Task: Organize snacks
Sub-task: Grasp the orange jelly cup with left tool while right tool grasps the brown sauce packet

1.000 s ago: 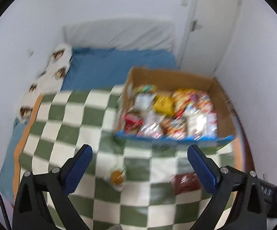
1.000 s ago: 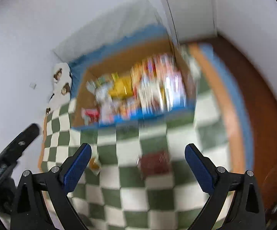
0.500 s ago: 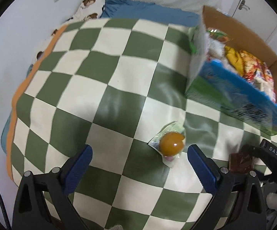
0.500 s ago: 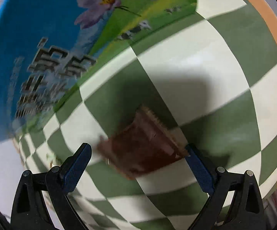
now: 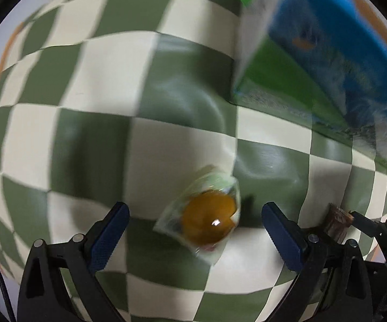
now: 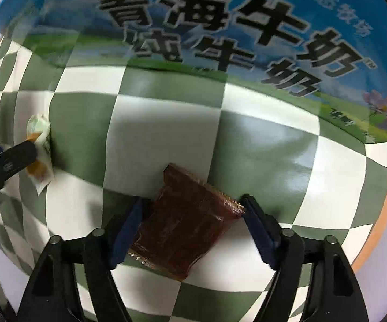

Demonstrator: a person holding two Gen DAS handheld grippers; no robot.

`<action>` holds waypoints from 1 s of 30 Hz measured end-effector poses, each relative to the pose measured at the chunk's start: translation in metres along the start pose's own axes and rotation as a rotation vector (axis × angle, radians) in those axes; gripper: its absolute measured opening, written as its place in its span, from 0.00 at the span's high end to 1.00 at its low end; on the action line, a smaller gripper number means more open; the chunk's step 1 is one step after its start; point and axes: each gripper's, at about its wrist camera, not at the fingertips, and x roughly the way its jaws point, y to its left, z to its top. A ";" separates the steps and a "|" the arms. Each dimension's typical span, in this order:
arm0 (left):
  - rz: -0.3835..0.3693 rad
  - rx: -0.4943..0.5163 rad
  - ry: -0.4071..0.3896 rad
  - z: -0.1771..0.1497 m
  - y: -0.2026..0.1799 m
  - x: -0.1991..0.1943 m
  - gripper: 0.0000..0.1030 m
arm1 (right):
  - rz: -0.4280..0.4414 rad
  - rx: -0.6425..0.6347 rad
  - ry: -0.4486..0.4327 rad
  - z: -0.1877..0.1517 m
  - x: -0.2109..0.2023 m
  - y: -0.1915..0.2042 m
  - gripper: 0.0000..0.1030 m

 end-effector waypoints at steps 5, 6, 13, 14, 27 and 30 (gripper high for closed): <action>0.056 0.084 -0.019 -0.008 -0.015 0.007 0.47 | 0.031 0.116 -0.009 -0.007 0.000 -0.005 0.20; 0.052 0.090 -0.021 -0.012 -0.017 0.005 0.47 | 0.027 0.130 -0.016 -0.009 0.000 -0.005 0.21; 0.026 0.057 0.010 -0.063 -0.011 -0.002 0.48 | -0.007 0.011 -0.049 -0.031 -0.002 0.009 0.30; 0.020 0.051 0.018 -0.072 -0.010 -0.003 0.48 | -0.007 -0.024 -0.041 -0.037 -0.003 0.012 0.30; -0.049 -0.013 0.143 -0.143 -0.008 0.014 0.43 | 0.149 0.066 0.017 -0.097 -0.025 -0.009 0.20; -0.077 -0.038 0.150 -0.143 -0.001 0.015 0.40 | 0.196 0.224 0.067 -0.104 -0.017 -0.030 0.20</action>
